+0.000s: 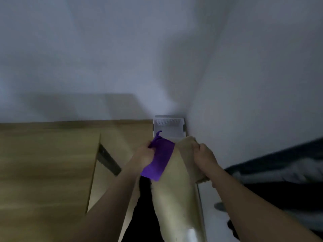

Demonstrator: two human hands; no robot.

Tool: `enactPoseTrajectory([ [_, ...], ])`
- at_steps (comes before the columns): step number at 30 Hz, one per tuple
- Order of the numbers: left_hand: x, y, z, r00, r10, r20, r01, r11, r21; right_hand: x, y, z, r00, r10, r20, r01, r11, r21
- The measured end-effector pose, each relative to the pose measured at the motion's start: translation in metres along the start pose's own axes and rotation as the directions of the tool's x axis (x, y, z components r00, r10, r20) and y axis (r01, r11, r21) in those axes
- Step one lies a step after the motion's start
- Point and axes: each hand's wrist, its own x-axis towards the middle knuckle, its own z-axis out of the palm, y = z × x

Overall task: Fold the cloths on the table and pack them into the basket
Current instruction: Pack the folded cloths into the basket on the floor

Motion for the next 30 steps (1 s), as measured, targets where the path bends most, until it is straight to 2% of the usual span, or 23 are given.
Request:
enactPoseTrajectory([
  [3, 0.079, 0.029, -0.018, 0.999, -0.026, 0.028, 0.024, 0.999, 0.048, 0.063, -0.037, 0.002, 0.999, 0.034, -0.018, -0.034, 0.999, -0.002],
  [6, 0.122, 0.075, -0.038, 0.992, -0.041, 0.118, 0.031, 0.996, 0.088, 0.111, -0.076, -0.005, 0.990, 0.141, -0.013, -0.140, 0.987, 0.078],
  [8, 0.149, 0.098, -0.048, 0.992, -0.040, 0.116, 0.028, 0.995, 0.098, 0.139, -0.095, -0.010, 0.984, 0.178, 0.006, -0.178, 0.976, 0.128],
  [12, 0.201, 0.129, -0.052, 0.993, -0.107, 0.057, 0.107, 0.994, 0.000, 0.194, -0.116, -0.022, 0.976, 0.215, 0.038, -0.218, 0.960, 0.175],
  [16, 0.251, 0.135, -0.040, 0.987, -0.162, 0.010, 0.162, 0.980, -0.116, 0.256, -0.110, -0.021, 0.967, 0.231, 0.107, -0.248, 0.950, 0.189],
  [19, 0.318, 0.109, -0.012, 0.983, -0.179, 0.024, 0.181, 0.972, -0.149, 0.326, -0.084, 0.009, 0.958, 0.269, 0.099, -0.282, 0.948, 0.145],
  [23, 0.434, 0.042, 0.053, 0.986, -0.164, 0.036, 0.168, 0.970, -0.175, 0.437, -0.022, 0.084, 0.949, 0.308, 0.063, -0.314, 0.944, 0.106],
  [27, 0.554, -0.058, 0.140, 0.989, -0.128, 0.080, 0.137, 0.983, -0.121, 0.545, 0.058, 0.172, 0.958, 0.285, 0.010, -0.284, 0.951, 0.126],
  [30, 0.624, -0.121, 0.198, 0.978, -0.162, 0.135, 0.183, 0.970, -0.163, 0.609, 0.116, 0.217, 0.971, 0.236, -0.049, -0.228, 0.965, 0.129],
])
